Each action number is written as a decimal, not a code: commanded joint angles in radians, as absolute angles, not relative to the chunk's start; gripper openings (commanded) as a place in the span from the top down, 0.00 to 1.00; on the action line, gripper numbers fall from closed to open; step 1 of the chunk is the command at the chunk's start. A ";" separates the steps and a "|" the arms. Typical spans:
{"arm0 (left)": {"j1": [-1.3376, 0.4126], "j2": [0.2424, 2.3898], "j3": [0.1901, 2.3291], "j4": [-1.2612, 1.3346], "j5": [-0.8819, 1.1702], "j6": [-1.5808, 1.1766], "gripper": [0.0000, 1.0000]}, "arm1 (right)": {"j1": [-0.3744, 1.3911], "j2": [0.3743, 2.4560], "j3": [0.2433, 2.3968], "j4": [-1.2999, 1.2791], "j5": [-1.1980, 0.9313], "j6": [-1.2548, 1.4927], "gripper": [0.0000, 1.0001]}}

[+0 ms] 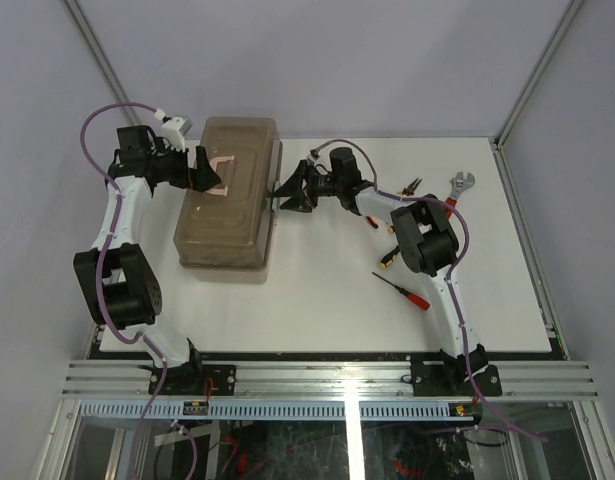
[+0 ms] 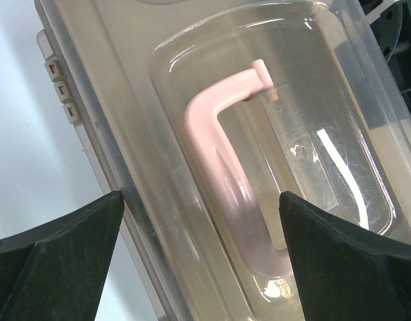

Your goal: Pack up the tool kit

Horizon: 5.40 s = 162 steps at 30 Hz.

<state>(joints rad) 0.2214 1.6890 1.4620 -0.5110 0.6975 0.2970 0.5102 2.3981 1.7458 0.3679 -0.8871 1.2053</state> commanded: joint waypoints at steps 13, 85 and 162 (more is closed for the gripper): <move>0.155 1.787 1.385 -0.805 0.622 0.417 0.05 | 0.578 2.586 1.736 0.907 -0.965 1.582 0.23; 0.136 1.804 1.352 -0.813 0.604 0.434 0.05 | 0.598 2.428 1.677 0.696 -0.915 1.487 0.78; 0.134 1.843 1.322 -0.812 0.569 0.448 0.06 | 0.561 2.217 1.529 1.101 -0.855 1.524 0.19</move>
<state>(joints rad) 0.2035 1.6985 1.4513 -0.5083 0.6693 0.3191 0.5385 2.3856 1.4773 0.9699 -0.8574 1.5524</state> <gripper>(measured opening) 0.946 0.813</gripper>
